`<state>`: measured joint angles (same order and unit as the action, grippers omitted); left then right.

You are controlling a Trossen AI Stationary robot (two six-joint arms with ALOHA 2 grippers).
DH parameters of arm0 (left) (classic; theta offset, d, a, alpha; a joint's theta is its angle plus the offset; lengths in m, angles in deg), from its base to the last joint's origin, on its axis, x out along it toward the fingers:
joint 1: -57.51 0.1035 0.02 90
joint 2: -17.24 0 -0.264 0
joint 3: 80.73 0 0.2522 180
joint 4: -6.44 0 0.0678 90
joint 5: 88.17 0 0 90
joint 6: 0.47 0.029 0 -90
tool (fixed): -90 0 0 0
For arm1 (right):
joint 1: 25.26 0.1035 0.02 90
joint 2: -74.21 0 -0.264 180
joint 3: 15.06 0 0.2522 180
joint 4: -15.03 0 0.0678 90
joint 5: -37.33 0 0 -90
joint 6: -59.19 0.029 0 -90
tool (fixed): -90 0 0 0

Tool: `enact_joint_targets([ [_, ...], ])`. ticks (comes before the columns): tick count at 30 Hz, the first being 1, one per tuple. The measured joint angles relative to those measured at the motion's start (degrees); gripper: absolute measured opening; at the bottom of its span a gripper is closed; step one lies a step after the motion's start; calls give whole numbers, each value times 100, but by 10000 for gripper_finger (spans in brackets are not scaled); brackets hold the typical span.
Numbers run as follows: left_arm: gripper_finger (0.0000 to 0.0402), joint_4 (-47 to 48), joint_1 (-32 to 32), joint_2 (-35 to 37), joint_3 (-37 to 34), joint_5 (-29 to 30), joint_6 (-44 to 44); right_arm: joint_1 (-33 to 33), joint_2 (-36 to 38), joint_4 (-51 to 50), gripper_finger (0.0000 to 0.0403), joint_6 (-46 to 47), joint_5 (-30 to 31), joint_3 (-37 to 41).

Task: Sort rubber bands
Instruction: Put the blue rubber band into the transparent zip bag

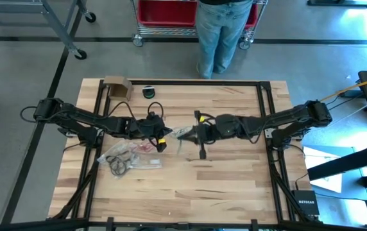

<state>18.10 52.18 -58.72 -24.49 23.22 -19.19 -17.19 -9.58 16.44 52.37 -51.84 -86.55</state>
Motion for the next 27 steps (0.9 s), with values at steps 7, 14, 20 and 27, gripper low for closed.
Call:
enact_joint_targets([
  [7,0,-7,-4,0,2,0,-31,-402,-173,104,0,-590,23,-122],
  [14,0,-10,-4,0,7,0,-33,-524,-466,128,0,-661,141,-121],
  [20,0,-45,-4,0,7,0,-35,-511,-468,134,0,-728,391,-123],
  [27,0,-39,-4,0,7,0,-83,-519,-468,514,0,-900,505,-123],
])
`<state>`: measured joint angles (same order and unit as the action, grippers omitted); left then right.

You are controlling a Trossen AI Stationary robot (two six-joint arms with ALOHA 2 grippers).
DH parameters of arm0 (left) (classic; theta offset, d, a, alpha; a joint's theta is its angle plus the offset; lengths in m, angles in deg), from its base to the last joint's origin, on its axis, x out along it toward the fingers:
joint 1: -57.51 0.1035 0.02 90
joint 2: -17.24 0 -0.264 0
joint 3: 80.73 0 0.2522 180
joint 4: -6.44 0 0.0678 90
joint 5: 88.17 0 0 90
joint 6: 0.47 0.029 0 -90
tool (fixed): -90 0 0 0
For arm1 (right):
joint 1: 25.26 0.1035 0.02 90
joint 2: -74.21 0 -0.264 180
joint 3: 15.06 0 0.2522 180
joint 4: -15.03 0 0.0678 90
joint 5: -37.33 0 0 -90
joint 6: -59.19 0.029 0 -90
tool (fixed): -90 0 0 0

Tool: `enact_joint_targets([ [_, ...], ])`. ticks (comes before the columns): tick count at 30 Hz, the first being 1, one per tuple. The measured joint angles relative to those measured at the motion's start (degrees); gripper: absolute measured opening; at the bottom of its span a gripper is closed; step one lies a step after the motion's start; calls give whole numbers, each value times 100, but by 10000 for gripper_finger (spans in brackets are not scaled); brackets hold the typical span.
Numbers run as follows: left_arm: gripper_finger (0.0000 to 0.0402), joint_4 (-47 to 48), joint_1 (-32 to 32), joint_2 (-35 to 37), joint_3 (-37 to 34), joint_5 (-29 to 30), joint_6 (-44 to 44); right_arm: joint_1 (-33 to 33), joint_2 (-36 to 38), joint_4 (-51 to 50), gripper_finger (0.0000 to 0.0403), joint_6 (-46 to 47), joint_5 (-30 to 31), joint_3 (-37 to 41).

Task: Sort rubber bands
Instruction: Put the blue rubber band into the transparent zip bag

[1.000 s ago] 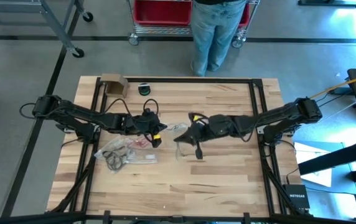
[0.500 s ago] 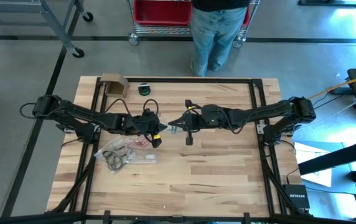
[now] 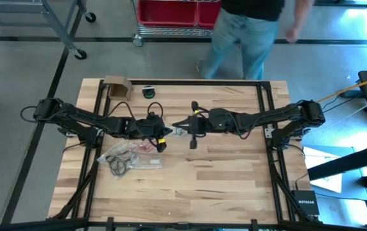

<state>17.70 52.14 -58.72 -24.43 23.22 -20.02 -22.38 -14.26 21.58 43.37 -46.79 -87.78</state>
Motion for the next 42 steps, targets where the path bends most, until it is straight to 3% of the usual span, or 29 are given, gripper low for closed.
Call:
enact_joint_targets([
  [6,0,0,0,0,0,-2,-20,-33,-119,-171,0,-15,160,0],
  [17,0,-35,0,0,0,-2,-74,-33,-372,388,0,-267,429,0],
  [34,0,-211,45,0,0,-1,-393,-79,-367,775,0,-417,221,-2],
  [42,0,-214,35,0,0,-13,-480,-144,-367,331,0,-411,305,0],
])
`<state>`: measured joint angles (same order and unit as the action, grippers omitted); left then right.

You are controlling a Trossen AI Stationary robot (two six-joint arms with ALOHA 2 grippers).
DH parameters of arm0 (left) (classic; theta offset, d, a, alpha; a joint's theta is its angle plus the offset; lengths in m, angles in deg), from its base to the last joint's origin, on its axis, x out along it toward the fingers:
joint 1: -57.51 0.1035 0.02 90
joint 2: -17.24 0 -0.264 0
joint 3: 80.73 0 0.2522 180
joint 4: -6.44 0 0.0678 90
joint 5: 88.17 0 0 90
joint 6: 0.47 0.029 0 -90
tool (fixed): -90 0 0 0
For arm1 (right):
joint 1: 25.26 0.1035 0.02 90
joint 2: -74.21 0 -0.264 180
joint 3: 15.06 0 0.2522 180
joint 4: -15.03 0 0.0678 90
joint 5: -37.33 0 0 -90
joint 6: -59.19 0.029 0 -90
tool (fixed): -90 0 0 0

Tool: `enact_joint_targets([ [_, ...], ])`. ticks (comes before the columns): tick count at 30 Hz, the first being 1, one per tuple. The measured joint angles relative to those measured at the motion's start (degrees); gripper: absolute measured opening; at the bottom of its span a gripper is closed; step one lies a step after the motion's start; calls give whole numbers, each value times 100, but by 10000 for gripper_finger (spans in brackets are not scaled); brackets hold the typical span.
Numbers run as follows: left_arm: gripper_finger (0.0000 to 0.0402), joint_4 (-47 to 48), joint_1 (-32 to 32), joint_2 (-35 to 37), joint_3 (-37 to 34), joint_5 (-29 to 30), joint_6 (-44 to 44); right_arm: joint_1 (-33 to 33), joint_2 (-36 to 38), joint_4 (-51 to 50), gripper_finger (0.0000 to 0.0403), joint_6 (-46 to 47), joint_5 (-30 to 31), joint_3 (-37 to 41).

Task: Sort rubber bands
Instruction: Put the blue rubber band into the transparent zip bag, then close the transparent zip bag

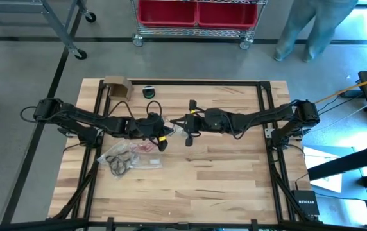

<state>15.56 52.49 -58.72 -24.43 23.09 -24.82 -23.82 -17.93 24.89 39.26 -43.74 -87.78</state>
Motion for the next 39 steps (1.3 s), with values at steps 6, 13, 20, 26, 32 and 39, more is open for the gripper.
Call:
enact_joint_targets([
  [6,0,169,123,0,0,-98,-291,2,38,-36,0,3,385,-2],
  [13,0,426,171,0,0,-254,-357,2,66,-287,0,86,649,-22],
  [20,0,352,177,0,0,-242,-252,8,70,-474,0,337,181,-155],
  [26,0,354,181,0,0,-213,-119,8,69,-639,4,794,201,-155],
  [32,0,348,179,0,0,-205,-122,6,70,-906,28,765,220,-155],
  [39,0,351,193,13,0,-206,-248,8,70,-1106,64,966,398,-155],
])
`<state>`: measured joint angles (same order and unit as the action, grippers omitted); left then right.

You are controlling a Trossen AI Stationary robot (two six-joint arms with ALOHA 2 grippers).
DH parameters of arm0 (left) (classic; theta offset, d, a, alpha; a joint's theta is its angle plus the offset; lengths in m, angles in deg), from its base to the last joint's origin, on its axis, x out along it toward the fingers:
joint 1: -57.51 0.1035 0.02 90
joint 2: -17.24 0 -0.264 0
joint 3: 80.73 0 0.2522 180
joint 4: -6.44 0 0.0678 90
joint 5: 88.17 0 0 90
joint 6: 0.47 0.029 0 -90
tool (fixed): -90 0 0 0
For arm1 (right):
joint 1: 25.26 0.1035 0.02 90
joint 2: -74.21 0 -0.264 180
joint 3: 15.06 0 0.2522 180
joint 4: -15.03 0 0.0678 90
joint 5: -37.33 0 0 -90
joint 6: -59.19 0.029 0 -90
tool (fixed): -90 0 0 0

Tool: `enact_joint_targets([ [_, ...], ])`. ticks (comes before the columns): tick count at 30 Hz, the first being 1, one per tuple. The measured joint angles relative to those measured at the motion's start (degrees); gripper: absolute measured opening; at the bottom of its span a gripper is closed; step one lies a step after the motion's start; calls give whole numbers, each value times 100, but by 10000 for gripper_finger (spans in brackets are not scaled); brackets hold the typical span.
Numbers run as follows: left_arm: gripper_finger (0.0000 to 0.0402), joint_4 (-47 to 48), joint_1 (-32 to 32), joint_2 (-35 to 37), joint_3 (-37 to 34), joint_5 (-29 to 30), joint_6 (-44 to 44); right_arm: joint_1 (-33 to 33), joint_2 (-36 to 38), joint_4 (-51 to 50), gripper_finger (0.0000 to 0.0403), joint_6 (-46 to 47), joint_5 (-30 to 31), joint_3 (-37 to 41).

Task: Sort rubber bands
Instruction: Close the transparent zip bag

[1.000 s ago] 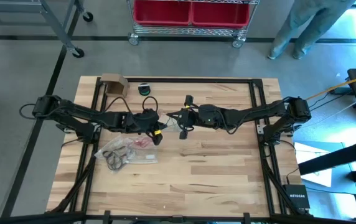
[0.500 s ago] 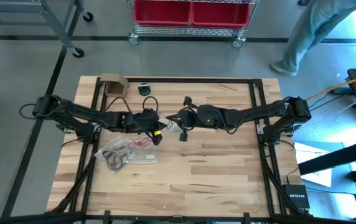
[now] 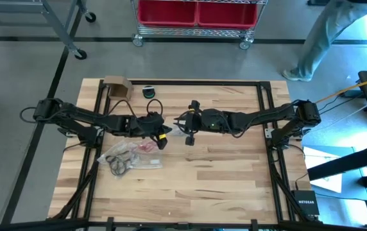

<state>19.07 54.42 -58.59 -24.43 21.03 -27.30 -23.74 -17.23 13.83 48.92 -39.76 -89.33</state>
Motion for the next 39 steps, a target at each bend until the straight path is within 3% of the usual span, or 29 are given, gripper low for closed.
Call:
enact_joint_targets([
  [7,0,90,54,50,0,-43,143,0,269,-613,131,-30,-1,-181],
  [14,0,405,41,406,0,-246,797,0,827,-3780,156,121,-79,-974],
  [19,0,714,41,624,0,-235,979,0,960,-4957,156,575,-481,-875],
  [21,0,749,40,659,0,-236,998,0,960,-4861,156,691,-647,-668],
  [28,0,859,-39,662,0,-251,1115,-7,916,-2838,156,422,-442,195],
  [34,0,931,-106,662,0,-267,1264,-4,873,-1708,156,409,-650,625],
  [39,0,932,-103,662,0,-267,1333,2,780,-1239,156,603,-652,1036],
])
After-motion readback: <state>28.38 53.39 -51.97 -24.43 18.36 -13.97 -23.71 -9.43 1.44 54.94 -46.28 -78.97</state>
